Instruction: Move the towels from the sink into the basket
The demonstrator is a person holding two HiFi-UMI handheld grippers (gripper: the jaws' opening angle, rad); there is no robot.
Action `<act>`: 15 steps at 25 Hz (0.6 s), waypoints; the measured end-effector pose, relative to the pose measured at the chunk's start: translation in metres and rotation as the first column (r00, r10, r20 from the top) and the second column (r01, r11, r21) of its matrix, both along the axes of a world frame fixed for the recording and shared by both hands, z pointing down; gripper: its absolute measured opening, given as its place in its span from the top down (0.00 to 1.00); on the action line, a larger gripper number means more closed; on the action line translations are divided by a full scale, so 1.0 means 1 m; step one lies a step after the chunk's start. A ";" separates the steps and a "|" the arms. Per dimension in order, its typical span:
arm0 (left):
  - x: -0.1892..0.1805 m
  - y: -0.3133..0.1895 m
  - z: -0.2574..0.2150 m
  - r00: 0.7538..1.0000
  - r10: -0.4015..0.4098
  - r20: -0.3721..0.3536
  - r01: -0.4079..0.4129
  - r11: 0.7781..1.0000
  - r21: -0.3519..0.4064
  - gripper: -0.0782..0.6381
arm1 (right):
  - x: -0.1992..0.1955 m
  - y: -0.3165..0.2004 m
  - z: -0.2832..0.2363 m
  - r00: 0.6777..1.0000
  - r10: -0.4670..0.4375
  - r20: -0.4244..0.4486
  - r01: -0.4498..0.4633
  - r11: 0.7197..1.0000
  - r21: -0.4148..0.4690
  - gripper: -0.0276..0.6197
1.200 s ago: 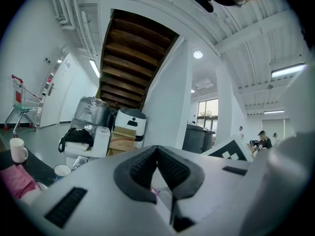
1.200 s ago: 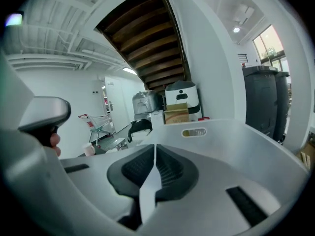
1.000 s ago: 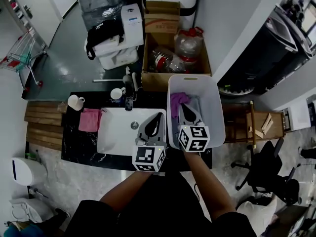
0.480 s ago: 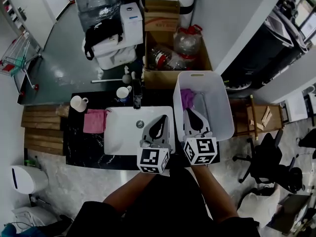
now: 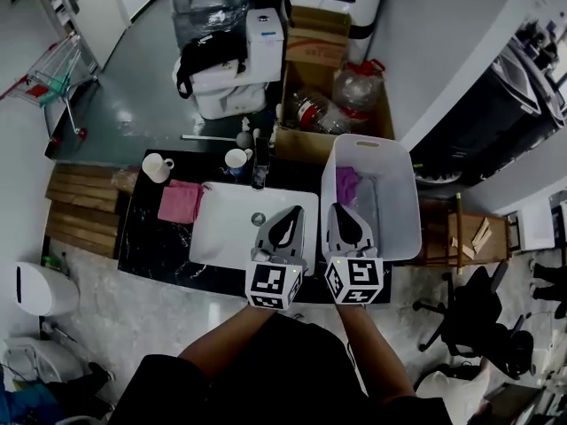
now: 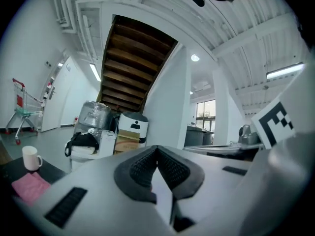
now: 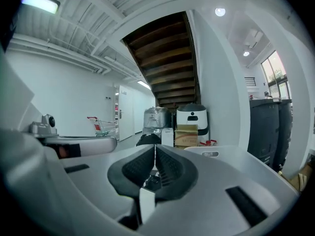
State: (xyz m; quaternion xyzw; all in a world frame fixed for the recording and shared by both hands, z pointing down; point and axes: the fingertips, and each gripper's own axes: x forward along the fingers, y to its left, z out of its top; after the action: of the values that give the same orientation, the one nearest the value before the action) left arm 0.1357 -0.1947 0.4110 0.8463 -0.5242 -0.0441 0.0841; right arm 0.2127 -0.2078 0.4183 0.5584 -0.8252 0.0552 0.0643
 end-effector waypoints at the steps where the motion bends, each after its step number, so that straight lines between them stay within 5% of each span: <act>1: -0.002 0.003 0.001 1.000 -0.018 0.013 0.018 1.000 -0.005 0.88 | -0.001 0.004 -0.001 1.000 -0.015 0.001 0.015 1.000 0.004 0.92; 15: 0.034 0.064 -0.008 0.991 -0.093 0.097 0.089 0.995 0.044 0.89 | 0.026 0.054 -0.004 0.996 -0.083 0.031 0.082 0.996 0.024 0.92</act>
State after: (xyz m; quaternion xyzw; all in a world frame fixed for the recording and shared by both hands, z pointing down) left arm 0.1694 -0.1309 0.4031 0.8242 -0.5647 -0.0163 0.0394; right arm 0.2389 -0.1537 0.4147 0.5235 -0.8491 0.0520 0.0467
